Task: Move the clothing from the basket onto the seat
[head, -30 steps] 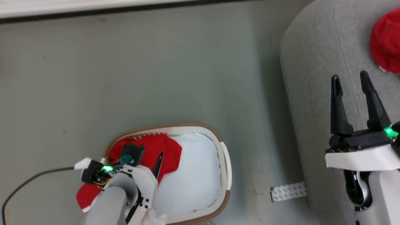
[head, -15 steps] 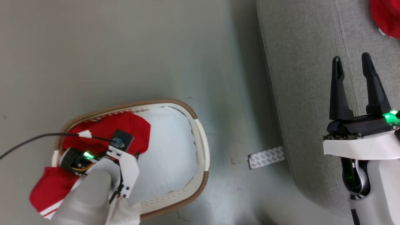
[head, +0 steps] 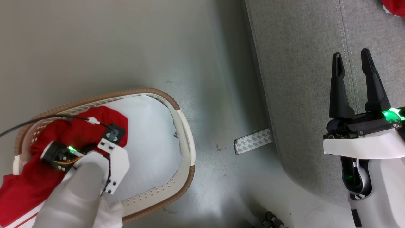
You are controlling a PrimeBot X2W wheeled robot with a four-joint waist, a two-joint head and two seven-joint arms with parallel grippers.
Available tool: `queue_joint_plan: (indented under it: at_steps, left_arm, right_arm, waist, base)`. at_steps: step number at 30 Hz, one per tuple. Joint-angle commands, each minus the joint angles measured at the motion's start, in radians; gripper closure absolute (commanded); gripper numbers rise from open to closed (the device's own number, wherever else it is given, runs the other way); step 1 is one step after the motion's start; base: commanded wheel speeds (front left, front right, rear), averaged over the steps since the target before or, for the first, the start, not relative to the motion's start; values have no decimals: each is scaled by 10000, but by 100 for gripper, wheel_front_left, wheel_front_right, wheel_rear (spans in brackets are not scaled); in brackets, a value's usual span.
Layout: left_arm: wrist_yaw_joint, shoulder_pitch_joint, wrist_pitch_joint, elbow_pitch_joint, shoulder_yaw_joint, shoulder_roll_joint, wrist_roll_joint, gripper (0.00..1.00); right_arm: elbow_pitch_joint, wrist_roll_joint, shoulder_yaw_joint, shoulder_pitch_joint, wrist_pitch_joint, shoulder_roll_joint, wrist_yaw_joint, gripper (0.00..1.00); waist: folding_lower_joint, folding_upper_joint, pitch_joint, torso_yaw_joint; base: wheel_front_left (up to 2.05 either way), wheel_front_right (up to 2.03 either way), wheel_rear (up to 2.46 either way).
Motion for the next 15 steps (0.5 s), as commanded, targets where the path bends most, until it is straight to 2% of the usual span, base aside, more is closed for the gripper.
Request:
queue_joint_plan:
  at_steps: [1,3,4,5,6,11,15]
  left_arm:
    - [-62,50,73,87,-38,63,87,0]
    - [-10,-23,111,96,-44,65,6,4]
    - [-2,-48,122,100,-45,71,-35,51]
    - [-5,-70,125,106,-56,80,-58,68]
    - [-16,-88,91,108,-70,83,-83,100]
    - [-133,-80,-268,93,-114,-81,-228,100]
    - [-232,136,-788,83,-163,-397,-397,100]
  right_arm:
    - [-22,89,23,-145,11,33,-22,0]
    - [-57,97,18,-172,11,34,-22,0]
    - [-74,97,18,-172,11,34,-22,0]
    - [-73,94,10,-178,9,35,-22,0]
    - [-60,84,4,-184,9,35,-22,0]
    - [77,2,12,-212,9,34,-22,0]
    - [235,-187,20,-135,9,21,-22,0]
  waist:
    - [0,0,44,-35]
    - [0,0,87,-56]
    - [0,0,102,-61]
    - [0,0,114,-62]
    - [0,0,118,-56]
    - [0,0,-162,100]
    - [0,0,-1009,338]
  base:
    - [0,0,0]
    - [0,0,0]
    - [0,0,0]
    - [0,0,0]
    - [0,0,0]
    - [0,0,0]
    - [0,0,0]
